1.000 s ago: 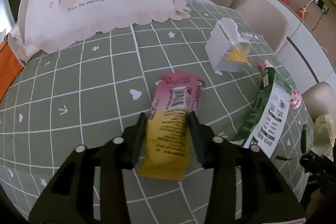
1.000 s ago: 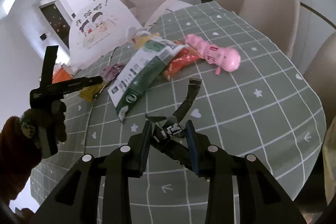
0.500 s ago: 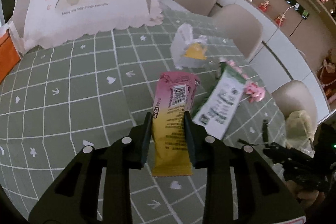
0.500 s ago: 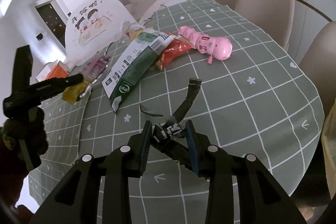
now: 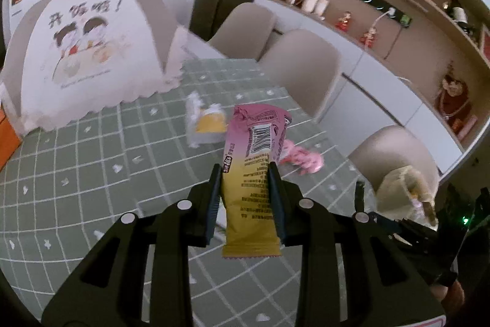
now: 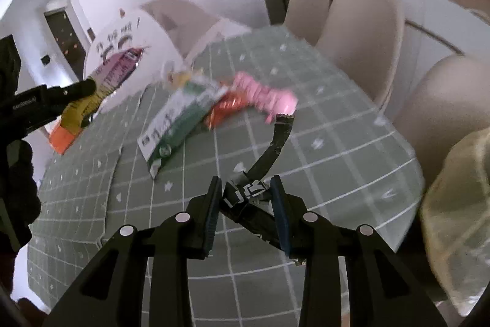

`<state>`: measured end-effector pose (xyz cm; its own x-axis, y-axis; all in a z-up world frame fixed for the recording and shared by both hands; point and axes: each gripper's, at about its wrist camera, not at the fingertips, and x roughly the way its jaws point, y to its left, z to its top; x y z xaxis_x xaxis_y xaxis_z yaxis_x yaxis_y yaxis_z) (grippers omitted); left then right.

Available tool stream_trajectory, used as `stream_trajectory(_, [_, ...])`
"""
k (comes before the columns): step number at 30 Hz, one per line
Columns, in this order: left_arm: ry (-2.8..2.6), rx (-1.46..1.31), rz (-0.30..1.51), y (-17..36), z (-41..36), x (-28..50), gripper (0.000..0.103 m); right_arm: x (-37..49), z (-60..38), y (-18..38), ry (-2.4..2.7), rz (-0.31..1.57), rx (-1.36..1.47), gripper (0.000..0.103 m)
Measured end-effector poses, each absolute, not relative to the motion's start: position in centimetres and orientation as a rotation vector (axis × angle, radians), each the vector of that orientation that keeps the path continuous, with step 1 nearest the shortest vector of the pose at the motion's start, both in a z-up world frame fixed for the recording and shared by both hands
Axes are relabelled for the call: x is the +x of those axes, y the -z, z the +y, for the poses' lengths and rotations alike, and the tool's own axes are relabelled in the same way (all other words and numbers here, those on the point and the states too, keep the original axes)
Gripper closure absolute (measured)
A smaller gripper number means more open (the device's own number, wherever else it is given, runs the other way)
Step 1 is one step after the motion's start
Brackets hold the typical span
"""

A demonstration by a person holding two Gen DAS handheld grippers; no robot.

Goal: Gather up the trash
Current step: 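Carry the yellow-pink wrapper and black item to the bin and release them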

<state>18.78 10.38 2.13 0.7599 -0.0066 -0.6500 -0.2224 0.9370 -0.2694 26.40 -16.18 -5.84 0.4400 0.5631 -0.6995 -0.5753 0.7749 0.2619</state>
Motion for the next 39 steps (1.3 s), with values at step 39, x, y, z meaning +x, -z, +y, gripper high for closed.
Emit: stream_trajectory(39, [0.419,-0.091,0.713,-6.0,-23.7,30.2,0.073,24.9,-46.9,-5.7,-0.078,0.597,0.046,0.071])
